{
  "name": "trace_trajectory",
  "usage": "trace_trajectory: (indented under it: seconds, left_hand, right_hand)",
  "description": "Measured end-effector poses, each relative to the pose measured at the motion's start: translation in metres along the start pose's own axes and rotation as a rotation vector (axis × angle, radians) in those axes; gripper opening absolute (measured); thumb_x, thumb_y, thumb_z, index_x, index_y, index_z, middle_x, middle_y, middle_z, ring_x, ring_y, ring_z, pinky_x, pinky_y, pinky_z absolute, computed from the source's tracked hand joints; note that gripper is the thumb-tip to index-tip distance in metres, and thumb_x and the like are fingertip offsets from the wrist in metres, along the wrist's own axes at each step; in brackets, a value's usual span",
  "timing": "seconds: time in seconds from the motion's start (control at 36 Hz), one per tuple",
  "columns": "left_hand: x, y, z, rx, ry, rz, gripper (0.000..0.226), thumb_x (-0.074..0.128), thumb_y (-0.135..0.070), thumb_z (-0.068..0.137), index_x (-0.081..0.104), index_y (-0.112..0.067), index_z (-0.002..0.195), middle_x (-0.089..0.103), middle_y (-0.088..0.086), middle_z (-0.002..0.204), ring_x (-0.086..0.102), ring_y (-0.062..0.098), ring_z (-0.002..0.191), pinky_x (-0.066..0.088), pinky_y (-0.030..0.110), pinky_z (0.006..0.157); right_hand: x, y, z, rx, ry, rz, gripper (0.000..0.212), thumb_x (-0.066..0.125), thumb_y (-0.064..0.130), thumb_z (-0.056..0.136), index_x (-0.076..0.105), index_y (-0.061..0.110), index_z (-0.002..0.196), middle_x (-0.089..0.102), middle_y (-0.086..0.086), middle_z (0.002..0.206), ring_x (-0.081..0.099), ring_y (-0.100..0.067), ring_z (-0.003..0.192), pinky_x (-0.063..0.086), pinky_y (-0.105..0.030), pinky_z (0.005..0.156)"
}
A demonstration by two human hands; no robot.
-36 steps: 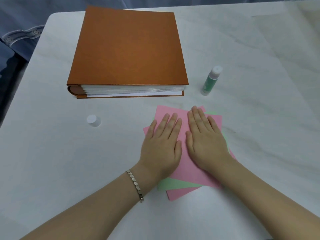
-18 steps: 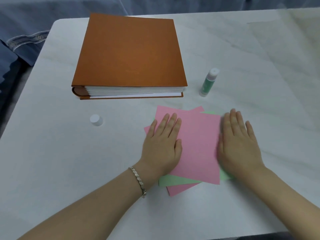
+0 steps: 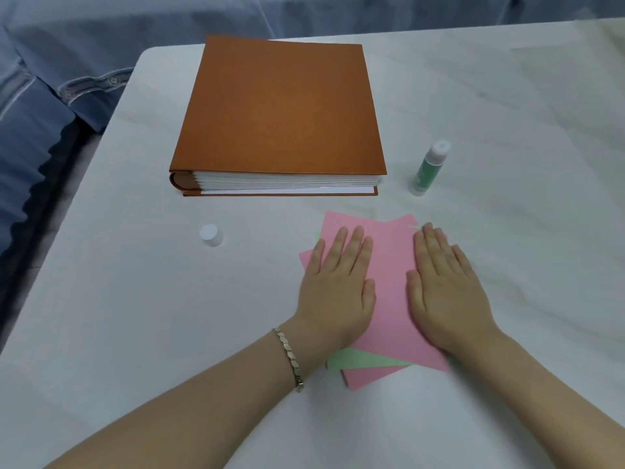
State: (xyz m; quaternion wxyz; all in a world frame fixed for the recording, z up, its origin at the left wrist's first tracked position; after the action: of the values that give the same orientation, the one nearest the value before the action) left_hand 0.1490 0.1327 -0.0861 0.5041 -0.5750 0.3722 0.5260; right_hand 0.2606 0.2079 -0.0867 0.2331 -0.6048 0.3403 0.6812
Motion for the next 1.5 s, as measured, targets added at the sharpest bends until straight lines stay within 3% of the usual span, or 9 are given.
trace_trajectory:
  seconds: [0.11,0.22,0.39,0.75,0.97,1.11,1.25,1.39,1.5]
  left_hand:
    - [0.005,-0.027,0.010,0.190,0.173,-0.046,0.067,0.007,-0.035,0.087,0.025,-0.010,0.147,0.021,0.004,0.155,0.017,0.020,0.143,-0.007,0.036,0.113]
    - [0.008,-0.037,0.017,0.207,0.155,-0.072,0.059,0.020,-0.029,0.090,0.044,-0.006,0.138,0.042,0.007,0.145,0.036,0.020,0.136,0.015,0.038,0.111]
    - [0.004,-0.011,0.020,0.126,0.134,-0.052,0.062,0.023,-0.030,0.086,0.040,-0.005,0.140,0.038,0.010,0.147,0.034,0.023,0.137,0.006,0.035,0.111]
    - [-0.010,0.048,0.014,-0.020,0.177,0.061,0.065,0.000,-0.038,0.088,-0.006,-0.021,0.150,-0.011,-0.008,0.157,-0.014,0.007,0.143,-0.015,0.031,0.113]
    - [-0.015,0.034,0.018,0.209,0.075,0.128,0.054,0.025,-0.028,0.091,0.047,-0.009,0.137,0.043,0.009,0.144,0.041,0.026,0.132,0.018,0.045,0.108]
    - [-0.009,0.029,0.017,0.129,0.197,0.100,0.078,-0.012,-0.041,0.079,0.006,-0.016,0.150,0.004,-0.003,0.158,0.001,0.013,0.145,-0.009,0.029,0.112]
    - [-0.010,0.025,0.015,0.075,0.078,0.024,0.057,0.022,-0.028,0.089,0.048,-0.006,0.135,0.045,0.009,0.142,0.042,0.026,0.132,0.016,0.039,0.108]
    - [-0.004,0.021,0.012,0.003,0.130,0.020,0.078,-0.010,-0.039,0.078,0.009,-0.016,0.150,0.003,-0.003,0.158,-0.003,0.016,0.145,-0.012,0.034,0.111]
    - [-0.004,0.019,0.011,-0.049,0.109,0.003,0.077,-0.010,-0.040,0.079,0.010,-0.018,0.150,0.004,-0.005,0.157,-0.004,0.016,0.145,-0.014,0.035,0.111]
  right_hand:
    - [0.004,-0.003,0.000,0.003,-0.005,-0.016,0.062,0.018,0.028,0.088,0.035,-0.007,0.137,0.034,-0.022,0.145,0.035,-0.035,0.134,0.006,-0.031,0.109]
    - [0.002,-0.001,0.000,-0.019,-0.084,-0.052,0.055,0.027,0.020,0.087,0.044,-0.011,0.130,0.046,-0.027,0.135,0.047,-0.040,0.123,0.017,-0.037,0.104]
    - [0.001,-0.001,-0.001,-0.018,-0.092,-0.062,0.056,0.027,0.022,0.087,0.044,-0.010,0.130,0.045,-0.027,0.136,0.047,-0.041,0.124,0.016,-0.038,0.104]
    - [0.001,0.000,-0.001,0.016,-0.068,-0.084,0.057,0.027,0.023,0.087,0.045,-0.008,0.131,0.046,-0.024,0.137,0.046,-0.038,0.125,0.015,-0.039,0.105]
    - [0.003,0.037,0.012,-0.231,-0.038,-0.129,0.055,0.031,0.027,0.086,0.053,-0.003,0.126,0.054,-0.018,0.132,0.053,-0.030,0.121,0.022,-0.039,0.103]
    - [0.005,0.048,0.019,-0.267,-0.031,-0.094,0.056,0.032,0.027,0.086,0.049,-0.005,0.129,0.051,-0.019,0.134,0.051,-0.030,0.123,0.022,-0.037,0.104]
    - [0.009,0.054,-0.006,-0.364,0.025,-0.081,0.057,0.015,0.029,0.097,0.046,-0.004,0.131,0.046,-0.020,0.138,0.044,-0.032,0.129,0.023,-0.040,0.106]
    - [0.006,0.055,-0.040,-0.441,0.103,-0.076,0.061,0.007,0.032,0.098,0.037,-0.001,0.139,0.035,-0.016,0.146,0.033,-0.027,0.136,0.019,-0.038,0.109]
    - [0.003,0.052,-0.060,-0.498,0.144,-0.093,0.057,0.010,0.032,0.099,0.031,0.001,0.142,0.029,-0.014,0.149,0.027,-0.024,0.139,0.019,-0.037,0.111]
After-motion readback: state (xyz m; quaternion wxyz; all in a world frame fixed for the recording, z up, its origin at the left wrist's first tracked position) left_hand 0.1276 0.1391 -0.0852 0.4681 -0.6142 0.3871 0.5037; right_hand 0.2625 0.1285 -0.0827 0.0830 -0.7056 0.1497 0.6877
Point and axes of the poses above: each hand's wrist, its own z-axis towards the middle knuckle, its own x-axis out of the palm, y = z × x, the point moved 6 cm from there along z, towards the middle knuckle
